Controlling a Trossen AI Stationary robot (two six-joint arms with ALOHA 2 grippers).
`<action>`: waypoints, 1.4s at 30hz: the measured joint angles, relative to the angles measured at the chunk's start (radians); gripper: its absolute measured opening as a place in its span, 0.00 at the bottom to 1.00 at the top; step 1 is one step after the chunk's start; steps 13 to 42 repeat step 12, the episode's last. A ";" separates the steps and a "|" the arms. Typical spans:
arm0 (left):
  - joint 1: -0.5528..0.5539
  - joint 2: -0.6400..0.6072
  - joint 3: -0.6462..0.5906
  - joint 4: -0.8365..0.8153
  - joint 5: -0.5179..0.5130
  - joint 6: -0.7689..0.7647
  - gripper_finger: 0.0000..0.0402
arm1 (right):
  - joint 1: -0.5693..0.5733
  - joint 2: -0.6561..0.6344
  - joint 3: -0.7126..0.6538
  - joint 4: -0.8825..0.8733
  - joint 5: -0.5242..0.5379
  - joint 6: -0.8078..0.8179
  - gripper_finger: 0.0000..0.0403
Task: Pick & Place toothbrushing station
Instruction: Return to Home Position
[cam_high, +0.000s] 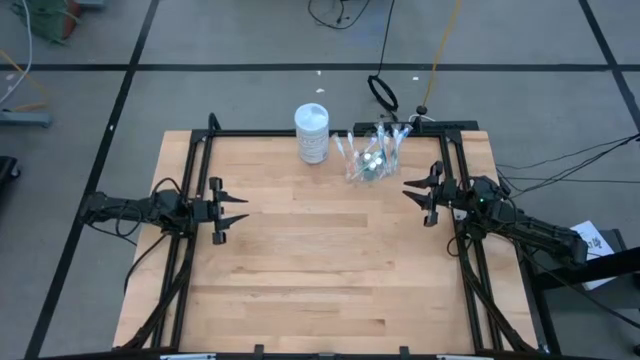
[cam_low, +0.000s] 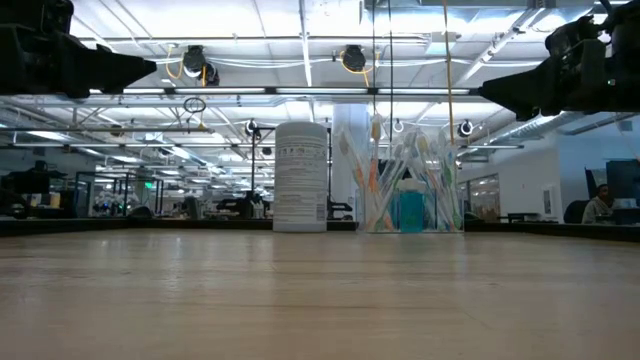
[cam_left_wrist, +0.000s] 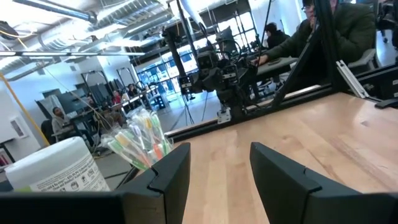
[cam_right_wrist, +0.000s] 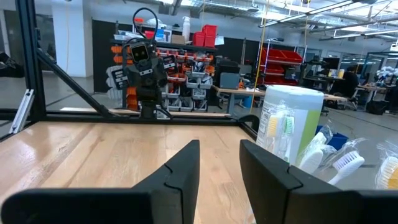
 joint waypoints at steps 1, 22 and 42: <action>0.000 0.000 0.000 0.000 0.000 0.000 0.43 | 0.000 0.000 0.000 0.000 0.000 0.000 0.26; 0.000 0.000 0.000 0.000 0.000 0.001 0.43 | 0.000 0.000 0.000 0.000 0.000 0.000 0.26; 0.000 0.000 0.000 0.000 0.000 0.001 0.43 | 0.000 0.000 0.000 0.000 0.000 0.000 0.26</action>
